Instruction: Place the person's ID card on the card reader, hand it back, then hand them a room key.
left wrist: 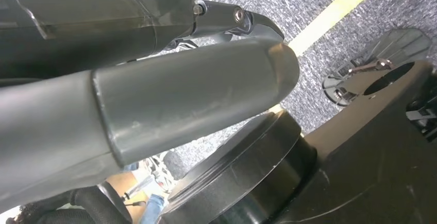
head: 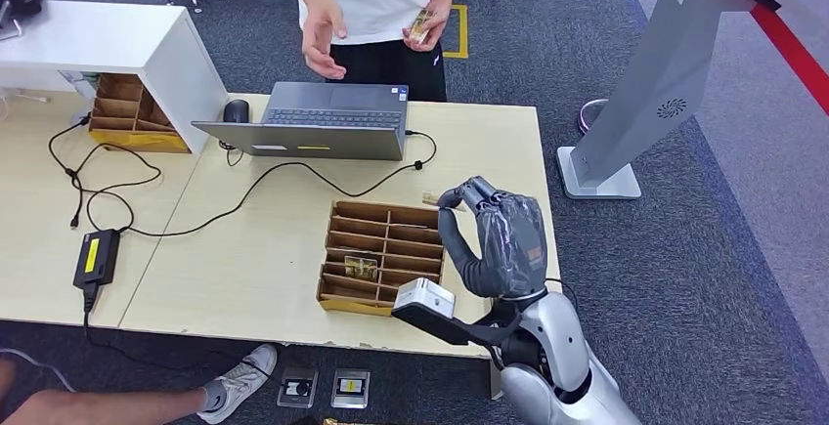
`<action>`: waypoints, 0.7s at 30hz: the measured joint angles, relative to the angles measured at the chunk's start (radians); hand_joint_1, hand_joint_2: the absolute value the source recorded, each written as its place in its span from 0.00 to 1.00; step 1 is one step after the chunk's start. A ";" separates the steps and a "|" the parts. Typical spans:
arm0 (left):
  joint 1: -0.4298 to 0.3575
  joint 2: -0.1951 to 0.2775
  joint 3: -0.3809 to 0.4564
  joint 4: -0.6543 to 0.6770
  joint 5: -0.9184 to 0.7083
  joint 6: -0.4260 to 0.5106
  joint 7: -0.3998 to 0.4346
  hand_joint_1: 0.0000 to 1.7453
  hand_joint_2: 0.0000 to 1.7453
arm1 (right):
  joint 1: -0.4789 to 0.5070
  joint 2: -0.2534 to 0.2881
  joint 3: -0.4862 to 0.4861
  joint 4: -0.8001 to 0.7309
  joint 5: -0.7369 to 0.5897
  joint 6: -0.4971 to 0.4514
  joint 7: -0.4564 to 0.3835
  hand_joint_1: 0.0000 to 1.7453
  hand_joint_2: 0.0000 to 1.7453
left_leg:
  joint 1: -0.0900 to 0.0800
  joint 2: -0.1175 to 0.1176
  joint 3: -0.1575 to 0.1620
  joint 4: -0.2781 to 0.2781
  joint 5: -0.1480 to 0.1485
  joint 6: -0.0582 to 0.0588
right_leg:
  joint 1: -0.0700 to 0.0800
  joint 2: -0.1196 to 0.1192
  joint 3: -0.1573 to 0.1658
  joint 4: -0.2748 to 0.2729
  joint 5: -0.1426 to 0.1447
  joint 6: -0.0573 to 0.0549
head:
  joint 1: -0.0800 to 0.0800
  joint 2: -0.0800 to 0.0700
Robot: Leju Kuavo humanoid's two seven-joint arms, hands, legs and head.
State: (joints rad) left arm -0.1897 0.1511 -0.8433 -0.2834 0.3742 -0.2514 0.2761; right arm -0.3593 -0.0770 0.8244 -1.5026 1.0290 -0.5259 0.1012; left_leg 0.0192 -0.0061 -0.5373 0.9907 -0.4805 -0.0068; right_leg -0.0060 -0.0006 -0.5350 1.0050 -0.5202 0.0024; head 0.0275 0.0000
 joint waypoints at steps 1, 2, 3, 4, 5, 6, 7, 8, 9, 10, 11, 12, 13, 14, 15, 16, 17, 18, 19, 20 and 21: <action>0.002 0.000 0.000 0.000 0.001 0.000 -0.002 0.00 0.00 | -0.014 0.003 0.000 0.004 -0.005 -0.001 -0.007 1.00 1.00 | 0.000 0.000 0.000 0.000 0.000 0.000 | 0.000 0.000 0.000 0.000 0.000 0.000 | 0.000 0.000; 0.003 0.000 0.000 0.000 0.001 0.000 -0.003 0.00 0.00 | -0.027 0.008 0.001 0.009 -0.010 -0.002 -0.013 1.00 1.00 | 0.000 0.000 0.000 0.000 0.000 0.000 | 0.000 0.000 0.000 0.000 0.000 0.000 | 0.000 0.000; 0.004 0.000 0.000 0.000 0.001 0.000 -0.004 0.00 0.00 | -0.039 0.013 0.002 0.014 -0.013 -0.003 -0.018 1.00 1.00 | 0.000 0.000 0.000 0.000 0.000 0.000 | 0.000 0.000 0.000 0.000 0.000 0.000 | 0.000 0.000; 0.004 0.000 0.000 0.000 0.000 -0.001 -0.004 0.00 0.00 | -0.051 0.018 0.002 0.019 -0.016 -0.005 -0.022 1.00 1.00 | 0.000 0.000 0.000 0.000 0.000 0.000 | 0.000 0.000 0.000 0.000 0.000 0.000 | 0.000 0.000; 0.004 0.000 0.000 0.000 -0.001 -0.001 -0.004 0.00 0.00 | -0.064 0.023 0.002 0.025 -0.016 -0.007 -0.026 1.00 1.00 | 0.000 0.000 0.000 0.000 0.000 0.000 | 0.000 0.000 0.000 0.000 0.000 0.000 | 0.000 0.000; 0.004 0.000 0.000 0.000 -0.003 -0.001 -0.004 0.00 0.00 | -0.077 0.029 0.002 0.031 -0.017 -0.010 -0.028 1.00 1.00 | 0.000 0.000 0.000 0.000 0.000 0.000 | 0.000 0.000 0.000 0.000 0.000 0.000 | 0.000 0.000; 0.004 0.000 0.000 0.000 -0.004 -0.002 -0.004 0.00 0.00 | -0.090 0.034 0.003 0.037 -0.017 -0.012 -0.030 1.00 1.00 | 0.000 0.000 0.000 0.000 0.000 0.000 | 0.000 0.000 0.000 0.000 0.000 0.000 | 0.000 0.000; 0.004 0.000 0.000 -0.001 -0.006 -0.002 -0.004 0.00 0.00 | -0.102 0.039 0.003 0.044 -0.017 -0.014 -0.030 1.00 1.00 | 0.000 0.000 0.000 0.000 0.000 0.000 | 0.000 0.000 0.000 0.000 0.000 0.000 | 0.000 0.000; 0.004 0.000 0.000 -0.002 -0.006 -0.002 -0.004 0.00 0.00 | -0.113 0.044 0.003 0.050 -0.017 -0.015 -0.031 1.00 1.00 | 0.000 0.000 0.000 0.000 0.000 0.000 | 0.000 0.000 0.000 0.000 0.000 0.000 | 0.000 0.000; 0.004 0.000 0.000 -0.003 -0.007 -0.002 -0.004 0.00 0.00 | -0.124 0.049 0.003 0.056 -0.018 -0.015 -0.031 1.00 1.00 | 0.000 0.000 0.000 0.000 0.000 0.000 | 0.000 0.000 0.000 0.000 0.000 0.000 | 0.000 0.000; 0.004 0.000 0.000 -0.004 -0.008 -0.002 -0.003 0.00 0.00 | -0.135 0.055 0.003 0.062 -0.020 -0.015 -0.031 1.00 1.00 | 0.000 0.000 0.000 0.000 0.000 0.000 | 0.000 0.000 0.000 0.000 0.000 0.000 | 0.000 0.000; 0.004 0.000 0.000 -0.005 -0.009 -0.002 -0.002 0.00 0.00 | -0.145 0.060 0.004 0.068 -0.022 -0.014 -0.032 1.00 1.00 | 0.000 0.000 0.000 0.000 0.000 0.000 | 0.000 0.000 0.000 0.000 0.000 0.000 | 0.000 0.000; 0.004 -0.001 0.000 -0.006 -0.011 -0.002 -0.001 0.00 0.00 | -0.155 0.065 0.005 0.074 -0.023 -0.014 -0.032 1.00 1.00 | 0.000 0.000 0.000 0.000 0.000 0.000 | 0.000 0.000 0.000 0.000 0.000 0.000 | 0.000 0.000; 0.004 -0.001 0.000 -0.007 -0.012 -0.002 0.001 0.00 0.00 | -0.165 0.070 0.006 0.082 -0.024 -0.012 -0.032 1.00 1.00 | 0.000 0.000 0.000 0.000 0.000 0.000 | 0.000 0.000 0.000 0.000 0.000 0.000 | 0.000 0.000; 0.004 -0.001 0.000 -0.008 -0.013 -0.002 0.002 0.00 0.00 | -0.177 0.076 0.006 0.093 -0.024 -0.011 -0.030 1.00 1.00 | 0.000 0.000 0.000 0.000 0.000 0.000 | 0.000 0.000 0.000 0.000 0.000 0.000 | 0.000 0.000; 0.004 -0.001 0.000 -0.008 -0.013 -0.002 0.003 0.00 0.00 | -0.189 0.083 0.007 0.105 -0.024 -0.010 -0.029 1.00 1.00 | 0.000 0.000 0.000 0.000 0.000 0.000 | 0.000 0.000 0.000 0.000 0.000 0.000 | 0.000 0.000; 0.005 -0.002 0.000 -0.009 -0.013 -0.002 0.004 0.00 0.00 | -0.200 0.090 0.007 0.118 -0.023 -0.010 -0.027 1.00 1.00 | 0.000 0.000 0.000 0.000 0.000 0.000 | 0.000 0.000 0.000 0.000 0.000 0.000 | 0.000 0.000; 0.005 -0.002 0.000 -0.009 -0.013 -0.002 0.003 0.00 0.00 | -0.209 0.096 0.008 0.131 -0.023 -0.011 -0.026 1.00 1.00 | 0.000 0.000 0.000 0.000 0.000 0.000 | 0.000 0.000 0.000 0.000 0.000 0.000 | 0.000 0.000; 0.006 -0.002 0.000 -0.009 -0.013 -0.002 0.003 0.00 0.00 | -0.217 0.102 0.008 0.144 -0.023 -0.012 -0.024 1.00 1.00 | 0.000 0.000 0.000 0.000 0.000 0.000 | 0.000 0.000 0.000 0.000 0.000 0.000 | 0.000 0.000; 0.008 -0.002 0.000 -0.009 -0.013 -0.001 0.003 0.00 0.00 | -0.224 0.108 0.008 0.156 -0.023 -0.013 -0.022 1.00 1.00 | 0.000 0.000 0.000 0.000 0.000 0.000 | 0.000 0.000 0.000 0.000 0.000 0.000 | 0.000 0.000; 0.010 -0.002 0.000 -0.009 -0.013 -0.001 0.003 0.00 0.00 | -0.231 0.113 0.009 0.168 -0.023 -0.014 -0.019 1.00 1.00 | 0.000 0.000 0.000 0.000 0.000 0.000 | 0.000 0.000 0.000 0.000 0.000 0.000 | 0.000 0.000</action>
State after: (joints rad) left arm -0.1800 0.1494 -0.8431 -0.2922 0.3609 -0.2525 0.2790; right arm -0.5903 0.0361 0.8335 -1.3342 1.0058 -0.5400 0.0817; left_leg 0.0192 -0.0064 -0.5376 0.9907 -0.4804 -0.0069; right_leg -0.0060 -0.0010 -0.5350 1.0052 -0.5202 0.0024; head 0.0276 0.0000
